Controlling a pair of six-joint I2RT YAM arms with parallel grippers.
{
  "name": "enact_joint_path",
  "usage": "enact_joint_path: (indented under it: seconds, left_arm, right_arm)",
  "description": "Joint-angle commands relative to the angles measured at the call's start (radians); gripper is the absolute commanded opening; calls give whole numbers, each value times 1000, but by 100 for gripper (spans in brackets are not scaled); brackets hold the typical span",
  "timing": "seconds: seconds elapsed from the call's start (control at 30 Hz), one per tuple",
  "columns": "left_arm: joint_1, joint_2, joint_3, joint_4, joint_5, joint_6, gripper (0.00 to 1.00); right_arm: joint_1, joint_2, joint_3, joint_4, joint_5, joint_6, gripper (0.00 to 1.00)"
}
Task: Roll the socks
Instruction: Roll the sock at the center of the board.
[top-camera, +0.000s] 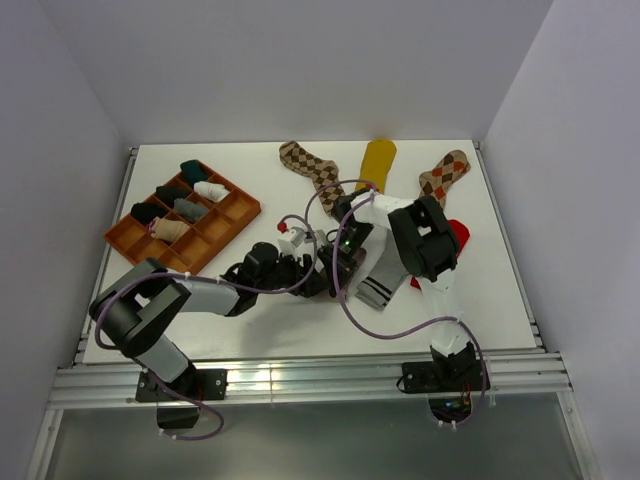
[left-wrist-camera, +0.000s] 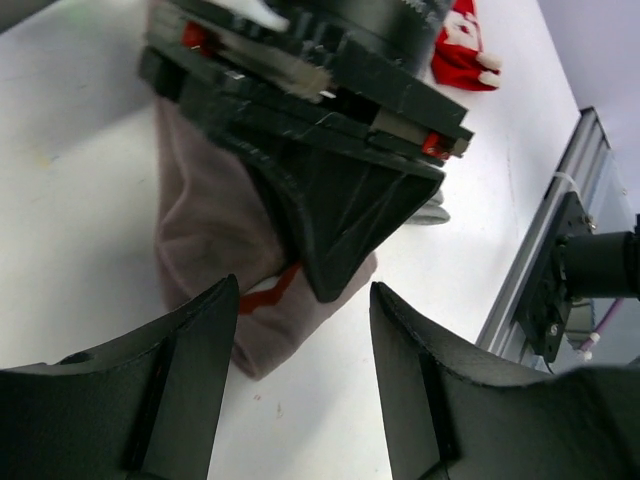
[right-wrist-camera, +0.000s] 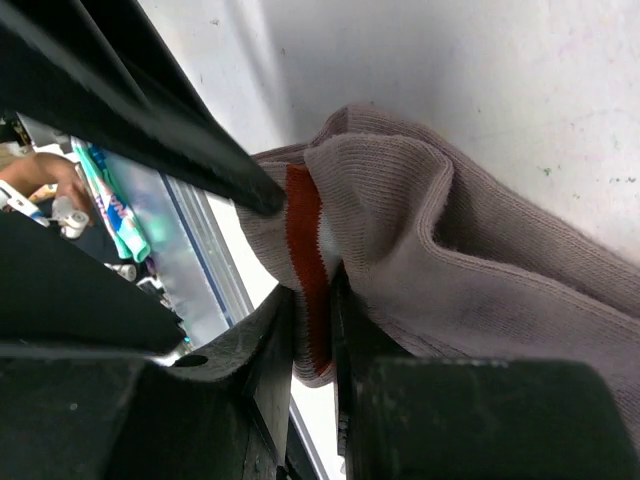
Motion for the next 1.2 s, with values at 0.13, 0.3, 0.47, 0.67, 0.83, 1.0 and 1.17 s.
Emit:
enact_joint_path:
  seconds: [0.13,0.3,0.47,0.67,0.83,1.0,1.17]
  left_arm:
    - [-17,78,52,100,99,25,59]
    - [-17,108,49,97,100,40,58]
    - [-17,144,64,87,117,46,58]
    - [-17,157,70,32,94,49,54]
    - [-46,156,110,-87,28,71,46]
    - [-92,164,154,-248,-73,66,32]
    - [-108,145,194,-386,-157,28,11]
  right_arm:
    - [-27,30,8,-12,31,-31,6]
    - [-40,43,8,-42,16,-57,6]
    - [-47,53,9,-62,2,-75,5]
    - [-61,48,5,-64,6,-78,5]
    - [-67,36,-12,-24,31,-57,6]
    - [-67,-3,-15,20,60,-28,15]
    - [-67,-67,-52,82,104,12,36]
